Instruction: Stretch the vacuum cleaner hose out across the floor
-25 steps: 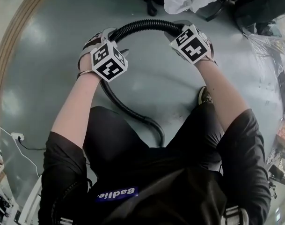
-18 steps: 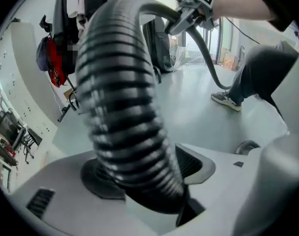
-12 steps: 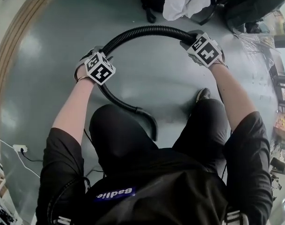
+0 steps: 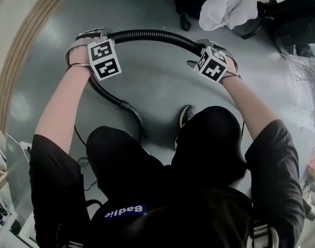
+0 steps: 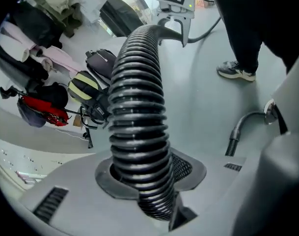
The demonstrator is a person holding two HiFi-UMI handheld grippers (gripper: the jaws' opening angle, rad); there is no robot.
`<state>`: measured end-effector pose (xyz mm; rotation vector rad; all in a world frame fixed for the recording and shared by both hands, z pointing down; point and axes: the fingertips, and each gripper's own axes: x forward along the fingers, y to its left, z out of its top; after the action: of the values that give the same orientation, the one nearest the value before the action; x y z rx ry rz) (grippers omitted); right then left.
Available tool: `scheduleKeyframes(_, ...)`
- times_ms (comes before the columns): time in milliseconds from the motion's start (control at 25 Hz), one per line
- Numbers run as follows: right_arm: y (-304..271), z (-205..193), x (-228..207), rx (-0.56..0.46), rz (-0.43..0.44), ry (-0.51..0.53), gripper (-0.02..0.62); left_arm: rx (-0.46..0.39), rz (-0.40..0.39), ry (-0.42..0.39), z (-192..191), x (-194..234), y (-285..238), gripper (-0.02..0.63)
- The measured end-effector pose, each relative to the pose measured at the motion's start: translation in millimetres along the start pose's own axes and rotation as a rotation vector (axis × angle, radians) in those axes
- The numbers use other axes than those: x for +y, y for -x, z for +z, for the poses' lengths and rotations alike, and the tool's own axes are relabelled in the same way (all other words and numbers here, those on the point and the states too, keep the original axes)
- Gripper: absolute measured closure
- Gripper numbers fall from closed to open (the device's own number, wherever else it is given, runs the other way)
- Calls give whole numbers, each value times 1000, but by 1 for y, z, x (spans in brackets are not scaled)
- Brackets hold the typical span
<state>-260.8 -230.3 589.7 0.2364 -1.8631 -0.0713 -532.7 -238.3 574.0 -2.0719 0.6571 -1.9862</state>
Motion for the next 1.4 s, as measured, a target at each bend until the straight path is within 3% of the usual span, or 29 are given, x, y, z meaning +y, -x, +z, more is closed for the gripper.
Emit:
scheduleKeyframes(80, 5, 46, -24, -136, -74, 79, 296, 58, -21, -31, 4, 12, 0, 447)
scheduleKeyframes(200, 5, 121, -40, -291, -119, 202, 296, 116, -79, -73, 17, 19, -1, 446)
scheduleKeyframes(320, -6, 171, -54, -350, -141, 346, 296, 146, -97, -81, 42, 35, -4, 446)
scheduleKeyframes(440, -16, 176, -69, -369, -149, 375, 303, 169, -99, -66, 67, 47, -2, 446)
scheduleKeyframes(520, -19, 171, -86, -381, -155, 326, 463, 159, -78, -35, 79, 54, -3, 443)
scheduleKeyframes(560, -21, 169, -93, -384, -146, 295, 492, 141, -51, -12, 81, 58, -5, 431)
scheduleKeyframes(640, -30, 170, -102, -381, -122, 232, 492, 105, 12, 46, 72, 64, -13, 410)
scheduleKeyframes(760, -48, 174, -110, -352, -104, 143, 491, 61, 44, 175, 37, 56, -28, 320)
scheduleKeyframes(920, -61, 181, -120, -313, -105, 38, 488, 25, 70, 361, -38, 38, -48, 316)
scheduleKeyframes(1040, -55, 189, -124, -301, -119, -59, 486, -31, -31, 496, -82, 6, -63, 311)
scheduleKeyframes(1120, -49, 195, -128, -298, -128, -140, 486, -68, -118, 524, -103, -19, -72, 308)
scheduleKeyframes(1240, -37, 198, -134, -280, -146, -232, 477, -160, -165, 557, -122, -36, -82, 307)
scheduleKeyframes(1360, -29, 201, -128, -234, -171, -265, 468, -250, -219, 656, -134, -42, -91, 308)
scheduleKeyframes(1400, -29, 204, -124, -218, -180, -260, 467, -253, -242, 652, -140, -45, -95, 341)
